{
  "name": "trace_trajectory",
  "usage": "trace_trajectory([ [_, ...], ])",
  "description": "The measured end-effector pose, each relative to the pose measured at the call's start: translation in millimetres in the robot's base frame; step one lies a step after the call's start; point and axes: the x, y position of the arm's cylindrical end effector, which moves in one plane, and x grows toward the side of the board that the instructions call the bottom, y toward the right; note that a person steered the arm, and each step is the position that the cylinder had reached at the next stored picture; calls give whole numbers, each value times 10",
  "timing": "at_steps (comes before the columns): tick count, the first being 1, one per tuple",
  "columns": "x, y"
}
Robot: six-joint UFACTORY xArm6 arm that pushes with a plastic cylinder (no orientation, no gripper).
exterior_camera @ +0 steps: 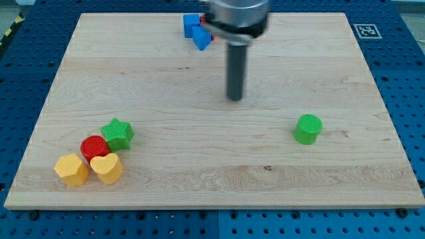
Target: Move the green circle towards the green star
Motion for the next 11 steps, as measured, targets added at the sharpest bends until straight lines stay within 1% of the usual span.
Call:
trace_trajectory([
  [1,52,960],
  [2,662,1297],
  [3,833,1297],
  [4,833,1181],
  [7,796,49],
  [9,672,-519],
  [11,672,-1018],
])
